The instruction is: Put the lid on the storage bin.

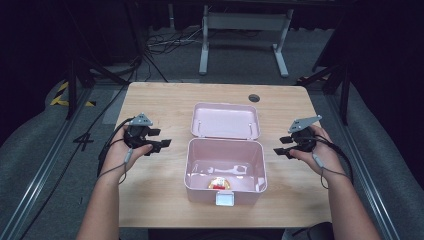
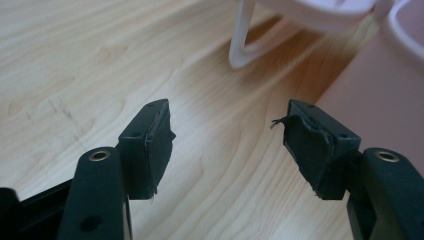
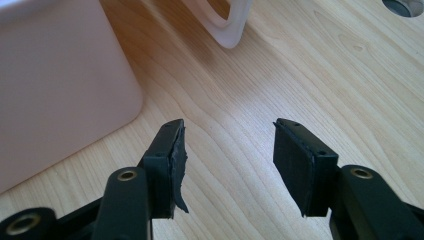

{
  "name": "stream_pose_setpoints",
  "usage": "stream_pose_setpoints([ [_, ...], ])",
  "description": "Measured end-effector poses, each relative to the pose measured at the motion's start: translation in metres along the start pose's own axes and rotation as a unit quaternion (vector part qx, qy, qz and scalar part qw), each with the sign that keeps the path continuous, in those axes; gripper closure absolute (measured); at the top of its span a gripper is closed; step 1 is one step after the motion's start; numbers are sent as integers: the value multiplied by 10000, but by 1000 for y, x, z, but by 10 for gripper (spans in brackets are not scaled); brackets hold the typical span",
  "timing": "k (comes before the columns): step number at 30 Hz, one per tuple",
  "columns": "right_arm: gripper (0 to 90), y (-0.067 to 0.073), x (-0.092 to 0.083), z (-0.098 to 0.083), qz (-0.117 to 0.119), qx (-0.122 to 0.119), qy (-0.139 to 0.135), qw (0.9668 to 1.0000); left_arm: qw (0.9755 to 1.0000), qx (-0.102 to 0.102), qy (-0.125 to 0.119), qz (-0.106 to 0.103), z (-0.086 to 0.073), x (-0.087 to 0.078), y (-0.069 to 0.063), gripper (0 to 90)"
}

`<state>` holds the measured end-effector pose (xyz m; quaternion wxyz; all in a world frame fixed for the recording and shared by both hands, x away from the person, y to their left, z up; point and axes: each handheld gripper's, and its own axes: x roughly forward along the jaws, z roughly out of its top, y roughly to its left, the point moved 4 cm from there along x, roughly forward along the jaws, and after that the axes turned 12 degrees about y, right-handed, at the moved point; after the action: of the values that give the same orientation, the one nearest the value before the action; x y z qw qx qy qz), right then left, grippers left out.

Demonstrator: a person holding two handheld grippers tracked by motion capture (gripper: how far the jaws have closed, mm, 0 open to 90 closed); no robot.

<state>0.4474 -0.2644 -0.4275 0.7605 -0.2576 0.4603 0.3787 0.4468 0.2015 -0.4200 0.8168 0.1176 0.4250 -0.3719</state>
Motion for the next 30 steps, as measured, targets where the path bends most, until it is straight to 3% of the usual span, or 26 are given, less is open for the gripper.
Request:
stream_pose_setpoints([
  [2, 474, 2, 2, -2, -29, -48, 51, 10000, 9996, -186, -177, -98, 8, 0, 3, 357],
  [5, 472, 5, 3, -5, -15, -61, 63, 10000, 9998, -208, -70, -24, 18, 1, 7, 367],
  [7, 471, 6, 4, -6, -7, -67, 80, 9999, 9994, -336, 50, -71, 24, 1, 8, 344],
  [13, 467, 9, 4, -10, -6, -80, 100, 9999, 9997, -134, -63, -178, 51, 7, 11, 350],
  [21, 459, 10, 5, -14, -17, -39, 69, 10000, 9996, -67, -37, -285, 81, 15, 8, 347],
  [30, 458, 12, 4, -15, 23, -24, -8, 10000, 9983, -440, 89, -362, 101, 47, 20, 348],
])
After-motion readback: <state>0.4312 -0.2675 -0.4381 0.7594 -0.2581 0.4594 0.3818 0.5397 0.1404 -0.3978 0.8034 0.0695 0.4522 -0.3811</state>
